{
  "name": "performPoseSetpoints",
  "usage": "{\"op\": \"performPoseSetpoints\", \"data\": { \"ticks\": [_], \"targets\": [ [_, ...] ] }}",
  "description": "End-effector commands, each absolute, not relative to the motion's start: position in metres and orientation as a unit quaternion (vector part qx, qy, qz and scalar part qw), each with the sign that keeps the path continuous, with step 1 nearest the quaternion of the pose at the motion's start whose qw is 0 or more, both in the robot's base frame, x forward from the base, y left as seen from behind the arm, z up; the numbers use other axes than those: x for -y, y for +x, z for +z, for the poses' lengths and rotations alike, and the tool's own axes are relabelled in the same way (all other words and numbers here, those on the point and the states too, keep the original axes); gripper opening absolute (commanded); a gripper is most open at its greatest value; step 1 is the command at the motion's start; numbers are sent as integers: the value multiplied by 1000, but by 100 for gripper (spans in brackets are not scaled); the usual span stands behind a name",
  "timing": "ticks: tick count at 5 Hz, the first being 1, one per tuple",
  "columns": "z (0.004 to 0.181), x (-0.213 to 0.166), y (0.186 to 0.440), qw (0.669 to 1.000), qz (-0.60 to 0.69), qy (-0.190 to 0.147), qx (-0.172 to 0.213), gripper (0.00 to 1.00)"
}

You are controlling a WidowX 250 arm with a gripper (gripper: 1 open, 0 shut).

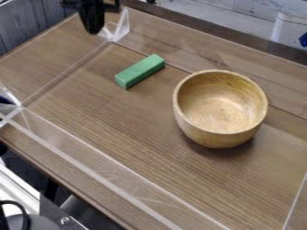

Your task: Remove the green block from inside the brown bowl and put it on the table

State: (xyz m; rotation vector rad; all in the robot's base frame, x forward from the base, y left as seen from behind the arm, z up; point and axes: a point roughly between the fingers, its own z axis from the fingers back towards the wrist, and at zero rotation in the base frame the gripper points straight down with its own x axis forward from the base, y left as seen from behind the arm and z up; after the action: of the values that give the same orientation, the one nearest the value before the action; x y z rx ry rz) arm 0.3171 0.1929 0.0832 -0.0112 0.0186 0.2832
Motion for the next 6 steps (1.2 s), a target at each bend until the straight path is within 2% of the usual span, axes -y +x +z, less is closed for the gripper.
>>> {"op": "performPoseSetpoints", "data": {
  "ticks": [1,3,4,5,6],
  "targets": [
    [86,-206,327,990,143,16,15,0],
    [44,-210,327,990,139,25,-9,0],
    [37,-209,327,990,137,26,-16,0],
    [41,-208,327,990,136,25,-15,100],
    [47,-205,327,990,136,22,-12,100]
  ]
}}
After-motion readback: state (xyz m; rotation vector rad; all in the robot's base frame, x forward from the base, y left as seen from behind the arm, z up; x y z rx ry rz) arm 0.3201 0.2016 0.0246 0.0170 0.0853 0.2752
